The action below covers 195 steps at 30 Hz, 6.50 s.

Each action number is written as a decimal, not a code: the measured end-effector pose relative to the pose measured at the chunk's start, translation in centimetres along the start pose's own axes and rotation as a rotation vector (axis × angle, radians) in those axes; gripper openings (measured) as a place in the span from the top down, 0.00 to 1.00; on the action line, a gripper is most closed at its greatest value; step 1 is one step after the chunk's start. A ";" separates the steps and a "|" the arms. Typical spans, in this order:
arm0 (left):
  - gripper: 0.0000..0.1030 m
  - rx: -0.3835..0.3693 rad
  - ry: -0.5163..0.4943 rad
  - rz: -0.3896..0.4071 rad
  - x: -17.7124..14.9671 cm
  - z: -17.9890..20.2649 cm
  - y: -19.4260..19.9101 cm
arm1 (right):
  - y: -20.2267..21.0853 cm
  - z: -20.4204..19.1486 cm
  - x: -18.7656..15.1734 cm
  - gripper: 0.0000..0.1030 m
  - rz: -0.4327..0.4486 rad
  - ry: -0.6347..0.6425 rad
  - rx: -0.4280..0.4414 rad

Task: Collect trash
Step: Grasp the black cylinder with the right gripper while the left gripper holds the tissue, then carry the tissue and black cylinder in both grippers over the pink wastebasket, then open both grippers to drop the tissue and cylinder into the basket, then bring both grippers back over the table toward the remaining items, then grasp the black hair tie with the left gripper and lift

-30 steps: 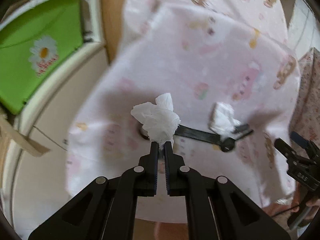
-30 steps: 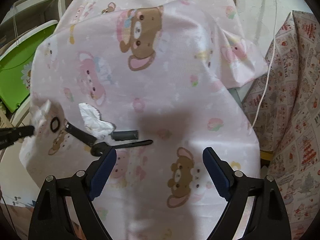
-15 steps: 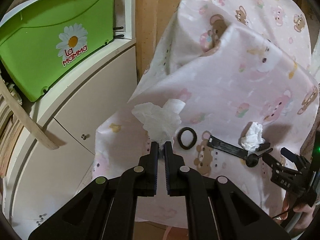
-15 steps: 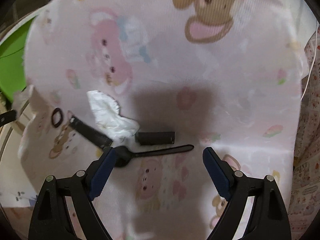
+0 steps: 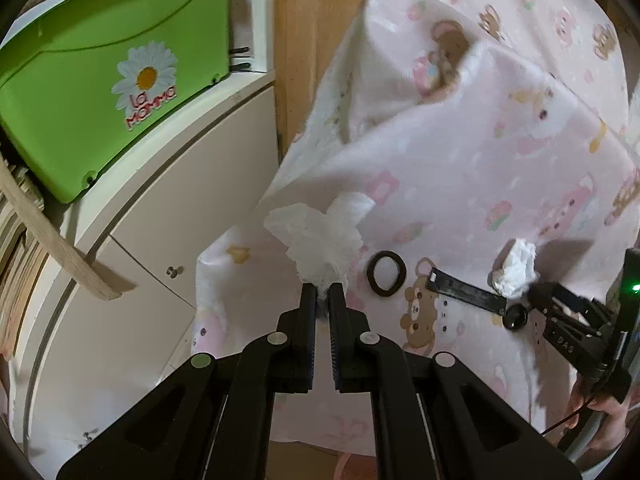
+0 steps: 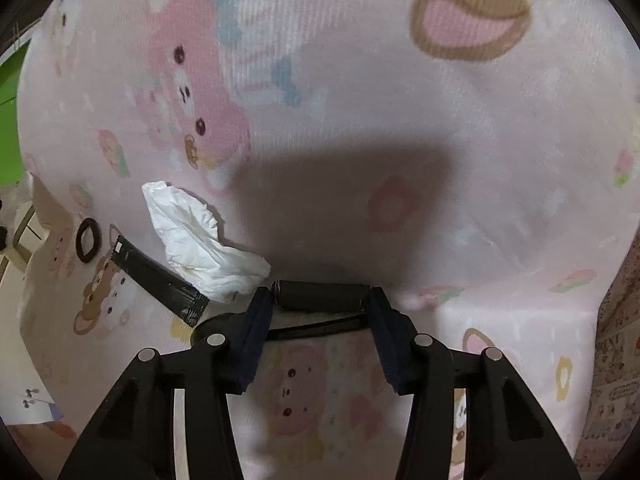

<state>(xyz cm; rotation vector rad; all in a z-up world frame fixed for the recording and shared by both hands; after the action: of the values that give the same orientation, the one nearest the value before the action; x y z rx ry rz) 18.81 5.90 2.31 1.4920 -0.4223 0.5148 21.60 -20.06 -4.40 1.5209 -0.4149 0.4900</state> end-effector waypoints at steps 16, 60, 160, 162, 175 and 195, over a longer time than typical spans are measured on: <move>0.95 0.032 0.004 0.021 -2.6 -0.4 1.8 | 6.0 1.0 -2.0 0.50 0.080 0.011 0.048; 0.94 -0.140 -0.172 -0.497 -22.4 9.6 -3.9 | 10.4 -5.0 -20.5 0.50 -0.254 0.165 0.224; 0.01 0.037 -0.138 0.191 -1.4 4.1 3.6 | 14.0 3.2 -4.2 0.00 0.381 -0.017 -0.070; 0.01 0.005 -0.151 0.195 -0.9 4.3 3.6 | 14.1 3.0 -4.0 0.00 0.395 -0.005 -0.064; 0.05 -0.107 -0.199 0.049 -0.5 6.0 -0.6 | 13.1 4.0 -2.7 0.00 0.376 -0.033 -0.077; 0.62 -0.120 -0.052 -0.183 2.2 5.6 -7.3 | 10.4 4.9 -3.6 0.00 0.276 0.002 -0.142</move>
<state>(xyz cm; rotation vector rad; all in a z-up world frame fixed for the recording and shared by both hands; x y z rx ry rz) 24.97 0.42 -2.24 1.4142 -0.3478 0.3015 13.10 -25.20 2.45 1.3317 -0.6495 0.6631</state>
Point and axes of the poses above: each gripper's, at about its wrist camera, not at the fingertips, and y roughly against the way its jaws point, z to its right, x to its top, the point moved 2 cm from there along -y, roughly the way its jaws point, and after that the axes turned 1 degree about -y, right-handed, at the moved point
